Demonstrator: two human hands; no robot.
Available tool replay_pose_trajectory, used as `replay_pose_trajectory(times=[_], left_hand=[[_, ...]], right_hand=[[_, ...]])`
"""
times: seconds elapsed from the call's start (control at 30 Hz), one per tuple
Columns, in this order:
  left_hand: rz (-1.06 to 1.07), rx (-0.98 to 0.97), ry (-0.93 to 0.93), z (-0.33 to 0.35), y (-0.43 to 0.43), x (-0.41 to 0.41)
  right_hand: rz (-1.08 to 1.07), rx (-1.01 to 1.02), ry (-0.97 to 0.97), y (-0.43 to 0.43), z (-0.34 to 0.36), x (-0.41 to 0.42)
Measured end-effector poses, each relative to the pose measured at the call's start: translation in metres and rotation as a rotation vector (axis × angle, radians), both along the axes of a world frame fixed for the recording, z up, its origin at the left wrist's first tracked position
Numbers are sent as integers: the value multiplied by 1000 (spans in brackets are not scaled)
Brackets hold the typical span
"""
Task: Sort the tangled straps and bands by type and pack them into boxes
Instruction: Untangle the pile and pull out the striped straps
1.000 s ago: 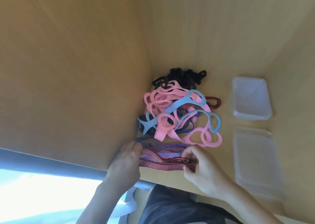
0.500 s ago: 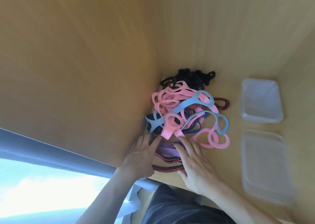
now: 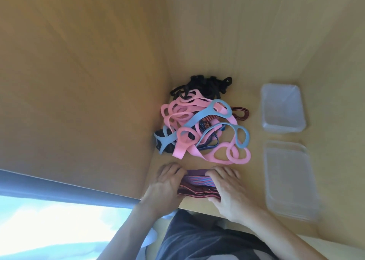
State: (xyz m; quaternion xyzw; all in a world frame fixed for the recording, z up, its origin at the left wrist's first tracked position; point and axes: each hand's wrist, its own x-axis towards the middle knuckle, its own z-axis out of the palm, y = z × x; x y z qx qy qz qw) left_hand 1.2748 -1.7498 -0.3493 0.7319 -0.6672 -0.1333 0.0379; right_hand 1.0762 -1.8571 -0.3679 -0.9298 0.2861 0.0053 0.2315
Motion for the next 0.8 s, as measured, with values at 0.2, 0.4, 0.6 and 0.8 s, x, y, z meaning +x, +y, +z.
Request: replay_pose_trajectory(times=[0.2,0.4,0.6,0.8], left_hand=[[-10,-9,86,-11,-19,-22],[-66,-48,134,-17,-36,-37],[-105,-16,115,-11,-43,-31],[-57,9,254,5,-41,-18]], right_hand=[[-196,11,-24,-7,2,-32],[-254,-33,84,-16,3,-48],[-234,-52,161,-22,8,-48],[-225,52,104,-29,20,-43]])
